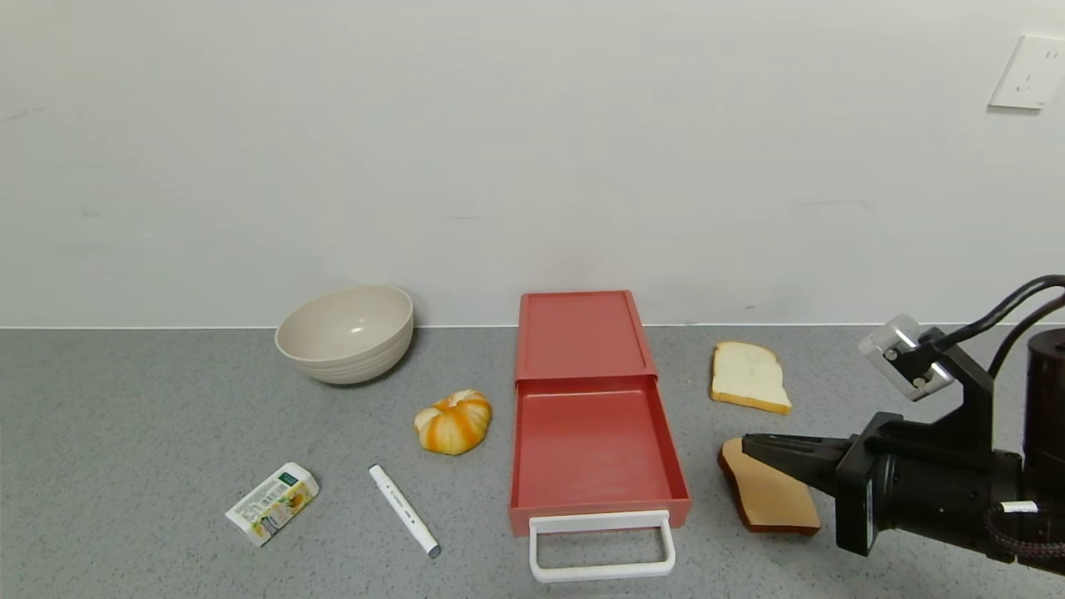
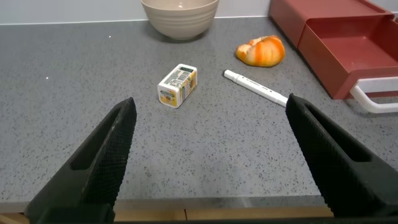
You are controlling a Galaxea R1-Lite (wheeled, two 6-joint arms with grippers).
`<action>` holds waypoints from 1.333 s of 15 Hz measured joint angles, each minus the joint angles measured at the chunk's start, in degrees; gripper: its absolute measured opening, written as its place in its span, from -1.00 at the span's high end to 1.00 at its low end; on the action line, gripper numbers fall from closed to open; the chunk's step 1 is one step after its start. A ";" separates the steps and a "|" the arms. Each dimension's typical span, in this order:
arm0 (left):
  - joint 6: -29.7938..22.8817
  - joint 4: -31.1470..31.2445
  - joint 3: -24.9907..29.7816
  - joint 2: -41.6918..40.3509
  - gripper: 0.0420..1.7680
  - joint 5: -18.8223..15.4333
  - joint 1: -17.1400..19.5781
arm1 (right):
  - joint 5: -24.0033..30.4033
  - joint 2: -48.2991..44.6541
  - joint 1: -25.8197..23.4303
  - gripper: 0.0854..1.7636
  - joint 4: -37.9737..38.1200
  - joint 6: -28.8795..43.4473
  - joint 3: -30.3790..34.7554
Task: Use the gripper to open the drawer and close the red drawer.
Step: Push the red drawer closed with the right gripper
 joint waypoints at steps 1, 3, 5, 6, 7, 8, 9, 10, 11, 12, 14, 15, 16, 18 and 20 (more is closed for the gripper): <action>0.00 0.00 0.00 0.00 -0.96 0.00 0.00 | 0.00 0.00 -0.04 0.96 -0.02 -0.02 -0.05; -0.05 0.00 0.00 0.00 -0.96 0.02 0.00 | 0.00 -0.06 -0.09 0.96 0.01 -0.02 -0.05; -0.02 -0.02 0.00 0.00 -0.96 0.02 0.00 | -0.02 -0.06 -0.10 0.96 0.01 0.00 -0.05; -0.05 0.00 0.00 0.00 -0.96 0.02 0.00 | 0.10 -0.04 -0.09 0.96 0.04 0.01 0.00; -0.05 0.00 0.00 0.00 -0.96 0.02 0.00 | 0.21 0.00 0.11 0.96 0.01 0.06 0.00; 0.01 0.00 0.00 0.00 -0.96 -0.05 0.00 | 0.34 0.18 0.60 0.96 0.04 0.11 -0.02; 0.00 0.00 0.00 0.00 -0.96 -0.05 0.00 | 0.39 0.51 1.27 0.96 0.37 0.20 -0.24; -0.02 0.00 0.00 0.00 -0.96 -0.02 0.00 | 0.30 1.15 2.28 0.96 1.02 0.23 -0.54; -0.02 0.00 0.00 0.00 -0.96 -0.05 0.00 | 0.06 2.04 3.39 0.96 1.50 0.30 -0.90; -0.02 0.00 0.00 0.00 -0.96 0.00 0.00 | -0.29 3.22 4.86 0.96 2.55 0.34 -1.34; -0.11 0.00 0.00 0.00 -0.96 0.00 0.00 | -0.54 5.97 8.09 0.96 5.81 1.28 -2.45; -0.13 0.00 0.00 0.00 -0.96 0.00 0.00 | -0.57 7.30 9.67 0.96 6.79 2.95 -3.05; -0.11 0.00 0.00 0.00 -0.96 0.02 0.00 | -0.57 8.66 11.07 0.96 6.99 4.83 -3.63; -0.13 0.00 0.00 0.00 -0.96 0.00 0.00 | -0.63 11.54 13.49 0.96 7.17 6.90 -4.68; -0.13 0.00 0.00 0.00 -0.96 0.02 0.00 | -1.80 14.60 15.63 0.96 7.17 7.42 -5.53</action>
